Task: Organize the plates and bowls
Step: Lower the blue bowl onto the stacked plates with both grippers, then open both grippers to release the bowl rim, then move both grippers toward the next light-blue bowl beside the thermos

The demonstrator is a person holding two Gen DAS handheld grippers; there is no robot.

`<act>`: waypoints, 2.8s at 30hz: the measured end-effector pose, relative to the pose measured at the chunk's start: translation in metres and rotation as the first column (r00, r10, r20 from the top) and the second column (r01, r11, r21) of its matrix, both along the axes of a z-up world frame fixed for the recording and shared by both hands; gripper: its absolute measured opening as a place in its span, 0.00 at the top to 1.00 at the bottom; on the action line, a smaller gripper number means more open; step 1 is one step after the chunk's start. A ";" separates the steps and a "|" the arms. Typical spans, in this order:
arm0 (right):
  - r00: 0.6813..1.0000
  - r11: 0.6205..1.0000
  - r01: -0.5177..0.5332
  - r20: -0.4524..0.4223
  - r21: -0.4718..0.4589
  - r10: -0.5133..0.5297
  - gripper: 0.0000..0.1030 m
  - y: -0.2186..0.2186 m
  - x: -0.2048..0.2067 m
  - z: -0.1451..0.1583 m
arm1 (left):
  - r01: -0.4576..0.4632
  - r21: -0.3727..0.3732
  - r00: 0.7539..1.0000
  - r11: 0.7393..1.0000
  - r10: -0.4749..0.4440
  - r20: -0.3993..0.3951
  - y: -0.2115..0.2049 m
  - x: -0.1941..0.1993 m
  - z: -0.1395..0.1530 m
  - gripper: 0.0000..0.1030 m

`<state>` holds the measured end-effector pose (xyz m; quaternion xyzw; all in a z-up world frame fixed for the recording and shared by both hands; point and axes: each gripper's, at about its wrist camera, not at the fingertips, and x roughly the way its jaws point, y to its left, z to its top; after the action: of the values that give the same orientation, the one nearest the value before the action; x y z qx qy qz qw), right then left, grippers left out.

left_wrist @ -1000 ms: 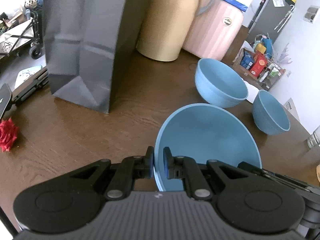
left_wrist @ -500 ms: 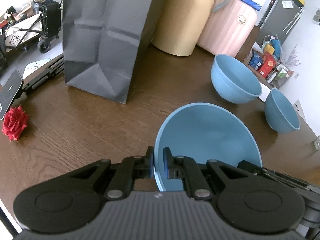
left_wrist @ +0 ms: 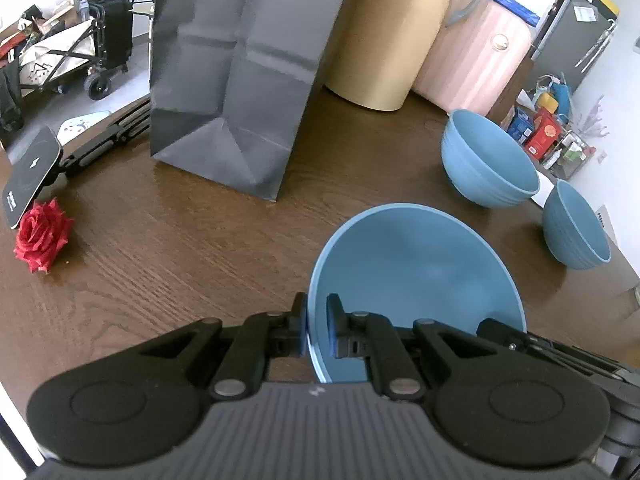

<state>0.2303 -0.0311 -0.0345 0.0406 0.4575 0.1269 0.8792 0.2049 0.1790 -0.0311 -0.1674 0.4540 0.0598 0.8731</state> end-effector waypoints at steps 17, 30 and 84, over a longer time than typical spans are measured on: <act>1.000 1.000 -0.011 0.001 -0.011 0.011 0.92 0.007 -0.001 -0.005 | -0.008 -0.011 1.000 1.000 0.008 0.001 0.008 -0.004 -0.004 0.90; 0.999 0.999 -0.026 0.046 -0.019 0.026 0.75 0.006 -0.008 0.004 | 0.000 -0.006 1.000 1.000 0.001 0.027 0.010 -0.007 0.002 0.86; 0.981 0.995 0.100 0.168 0.014 -0.101 0.00 -0.114 0.015 0.090 | 0.027 0.091 0.983 0.995 -0.043 0.176 -0.074 0.021 0.097 0.00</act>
<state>0.2450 -0.1449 0.0559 0.0552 0.3784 0.0866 0.9199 0.2255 0.1049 0.0659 -0.1254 0.3740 0.0492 0.9176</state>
